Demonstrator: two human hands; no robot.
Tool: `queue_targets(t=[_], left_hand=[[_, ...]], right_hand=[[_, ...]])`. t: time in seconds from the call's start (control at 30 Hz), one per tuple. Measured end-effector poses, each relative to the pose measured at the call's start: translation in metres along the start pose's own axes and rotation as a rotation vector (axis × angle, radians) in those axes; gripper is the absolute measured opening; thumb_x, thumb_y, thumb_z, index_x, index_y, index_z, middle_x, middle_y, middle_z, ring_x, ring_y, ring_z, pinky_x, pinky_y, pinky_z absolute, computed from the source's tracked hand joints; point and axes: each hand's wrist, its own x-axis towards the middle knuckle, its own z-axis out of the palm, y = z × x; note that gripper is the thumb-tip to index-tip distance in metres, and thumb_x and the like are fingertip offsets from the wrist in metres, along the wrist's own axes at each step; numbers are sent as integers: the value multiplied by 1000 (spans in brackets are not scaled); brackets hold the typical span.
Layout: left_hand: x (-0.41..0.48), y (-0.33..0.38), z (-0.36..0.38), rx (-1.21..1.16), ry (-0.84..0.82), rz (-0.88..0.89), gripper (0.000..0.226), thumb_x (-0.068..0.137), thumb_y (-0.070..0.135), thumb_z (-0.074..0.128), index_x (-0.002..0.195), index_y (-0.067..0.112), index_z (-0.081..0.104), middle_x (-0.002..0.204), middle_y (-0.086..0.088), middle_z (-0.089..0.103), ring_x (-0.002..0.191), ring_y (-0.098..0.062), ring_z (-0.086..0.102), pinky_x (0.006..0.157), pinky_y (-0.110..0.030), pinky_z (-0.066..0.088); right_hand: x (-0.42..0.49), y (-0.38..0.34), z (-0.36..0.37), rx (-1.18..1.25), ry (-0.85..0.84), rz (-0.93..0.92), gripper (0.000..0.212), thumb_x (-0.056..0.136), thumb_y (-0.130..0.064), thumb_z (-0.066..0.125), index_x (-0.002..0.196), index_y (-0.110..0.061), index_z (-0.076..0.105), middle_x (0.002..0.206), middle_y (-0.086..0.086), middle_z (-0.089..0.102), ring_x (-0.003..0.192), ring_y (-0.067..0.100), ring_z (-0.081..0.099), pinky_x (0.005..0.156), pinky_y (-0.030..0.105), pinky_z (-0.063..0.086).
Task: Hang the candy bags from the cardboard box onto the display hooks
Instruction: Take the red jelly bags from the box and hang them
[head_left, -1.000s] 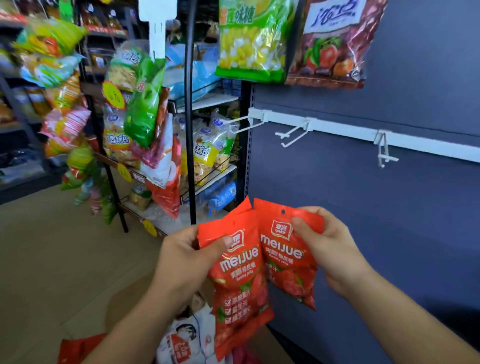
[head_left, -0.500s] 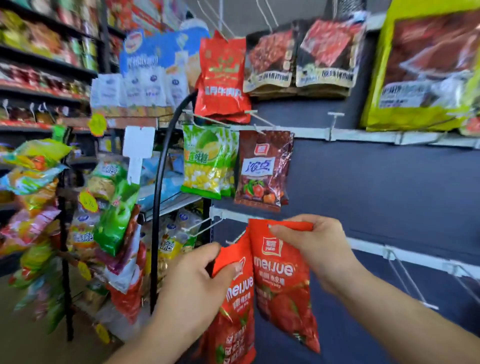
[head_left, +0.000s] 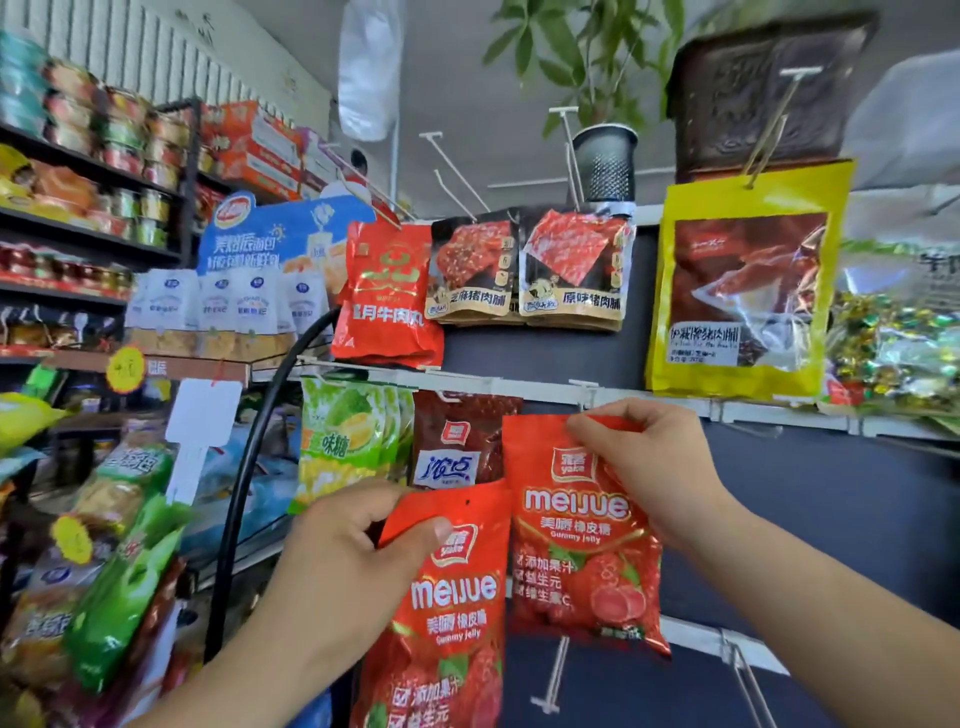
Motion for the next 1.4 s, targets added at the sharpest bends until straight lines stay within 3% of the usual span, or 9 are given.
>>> queue_targets(t=[0.13,0.3,0.4,0.6,0.77,0.87,1.03,1.23,1.4], left_hand=[[14,3,12,-35,-3,3,4,89,16,76,88,17,79,78,2,80,67,-15,77,55,-25,61],[23,2,22,-98,-1,-36,5,87,16,78,91,16,80,82,-3,80,71,-22,79,68,-45,65],[25,3,26,-125,-9,-28,6,87,17,77,93,17,80,82,-3,81,72,-22,79,68,-44,65],[30,10,30,-216,-28,-25,7,89,15,75,91,20,80,80,-4,81,70,-24,79,61,-35,61],[35,7,35,-270,-41,-59,8,89,16,75,95,19,80,87,-7,81,77,-28,79,76,-47,64],[36,6,42,-304,-38,-85,8,90,19,74,97,19,78,86,-6,81,76,-27,79,72,-42,64],[39,10,58,-278,-47,-68,9,92,19,73,100,17,77,85,-4,81,75,-24,79,66,-36,65],[47,8,58,-136,-49,3,9,93,23,72,98,22,79,87,-1,81,74,-18,79,69,-43,66],[49,8,48,-115,10,54,8,92,24,72,93,26,80,83,-1,81,70,-18,78,64,-37,65]], right_hand=[[18,2,-3,25,12,12,15,89,-19,80,73,-20,79,78,21,77,70,41,75,72,58,64],[43,8,0,57,43,62,9,90,-17,78,83,-12,76,82,17,79,58,21,75,59,38,64],[54,17,1,59,43,60,12,89,-15,79,78,-12,77,81,18,79,63,25,75,67,45,65],[77,43,-11,-270,78,30,22,85,-31,83,73,-16,74,72,2,77,67,19,74,73,48,65],[46,36,-16,-473,204,-255,37,93,-27,71,129,-23,63,129,-4,60,117,14,58,97,35,51],[-1,32,-12,-64,48,-172,23,94,-26,74,116,-22,69,113,-4,73,107,14,69,91,26,55],[-16,31,-17,330,-380,323,20,91,-16,72,108,-5,76,109,21,78,97,33,75,95,49,58],[-11,19,-37,251,-331,216,31,64,-16,87,89,-1,79,90,22,80,72,28,77,62,31,62],[3,14,-47,247,-140,104,22,74,-6,86,72,-8,64,65,11,76,50,14,69,44,20,51]])
